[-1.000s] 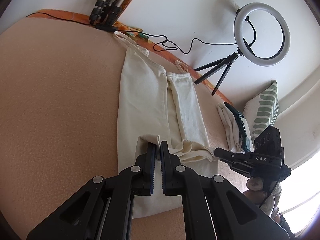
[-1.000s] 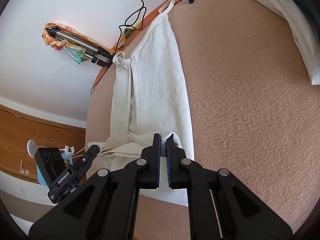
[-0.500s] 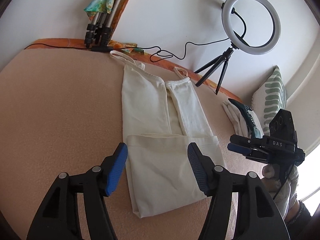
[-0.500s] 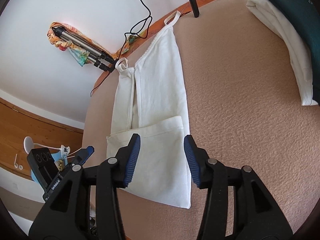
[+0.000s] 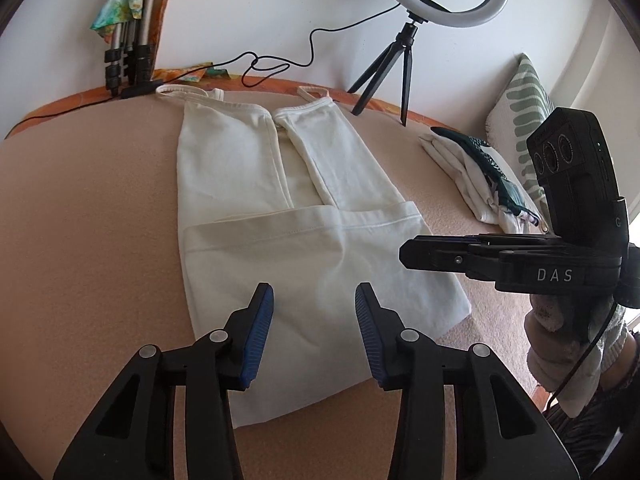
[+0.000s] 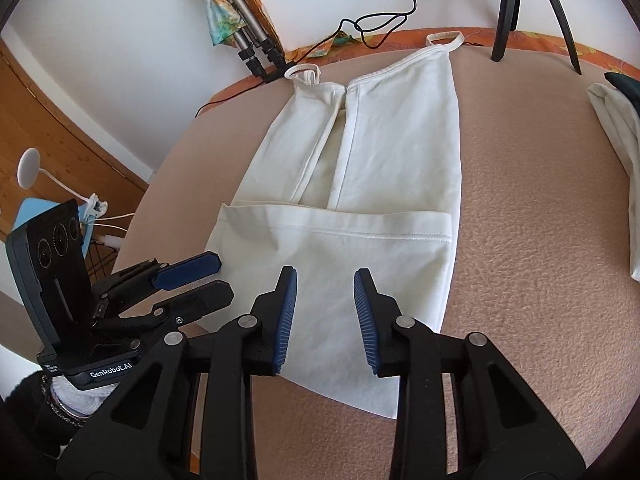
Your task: Fold small clothes
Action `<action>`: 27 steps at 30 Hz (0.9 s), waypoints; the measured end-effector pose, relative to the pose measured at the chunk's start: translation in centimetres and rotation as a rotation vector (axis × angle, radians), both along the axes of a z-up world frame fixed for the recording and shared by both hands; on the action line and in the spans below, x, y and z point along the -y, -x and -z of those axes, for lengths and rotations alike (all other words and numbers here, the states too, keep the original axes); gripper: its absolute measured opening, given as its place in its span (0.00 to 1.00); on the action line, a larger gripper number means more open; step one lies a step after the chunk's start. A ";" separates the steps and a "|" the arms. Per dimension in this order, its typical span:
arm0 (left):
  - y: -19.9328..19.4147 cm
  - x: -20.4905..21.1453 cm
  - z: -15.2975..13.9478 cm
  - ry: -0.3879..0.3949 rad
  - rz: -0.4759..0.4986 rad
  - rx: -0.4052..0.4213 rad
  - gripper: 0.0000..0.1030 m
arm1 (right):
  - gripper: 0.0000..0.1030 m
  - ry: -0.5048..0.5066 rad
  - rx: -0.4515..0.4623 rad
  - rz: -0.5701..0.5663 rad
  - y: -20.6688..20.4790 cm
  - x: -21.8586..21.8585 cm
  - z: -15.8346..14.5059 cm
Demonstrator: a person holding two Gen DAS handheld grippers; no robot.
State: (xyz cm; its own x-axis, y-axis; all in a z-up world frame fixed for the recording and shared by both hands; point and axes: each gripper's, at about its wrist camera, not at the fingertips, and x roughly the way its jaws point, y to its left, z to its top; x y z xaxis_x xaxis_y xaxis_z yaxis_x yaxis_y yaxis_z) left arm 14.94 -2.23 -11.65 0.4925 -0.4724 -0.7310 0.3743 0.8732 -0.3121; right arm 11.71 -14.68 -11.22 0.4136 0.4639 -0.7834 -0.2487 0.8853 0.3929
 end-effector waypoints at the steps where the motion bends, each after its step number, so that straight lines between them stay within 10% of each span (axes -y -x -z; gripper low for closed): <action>1: -0.4 -0.1 0.2 -0.007 -0.013 -0.006 0.39 | 0.32 0.021 -0.005 0.001 -0.1 -0.1 0.4; 7: -2.2 -1.2 0.3 -0.071 -0.095 0.021 0.39 | 0.31 0.079 -0.008 0.064 -0.7 1.2 1.0; 27: -11.7 -7.1 -0.4 0.163 -0.172 -0.048 0.41 | 0.43 0.074 0.054 0.153 -7.3 4.1 -1.1</action>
State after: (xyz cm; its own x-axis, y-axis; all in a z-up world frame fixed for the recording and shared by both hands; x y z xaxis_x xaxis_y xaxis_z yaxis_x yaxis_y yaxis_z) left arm 26.66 4.92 -11.26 0.5425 -0.4977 -0.6768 0.2054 0.8597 -0.4676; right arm 19.04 -18.74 -10.10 0.5171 0.3342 -0.7880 -0.1281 0.9405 0.3148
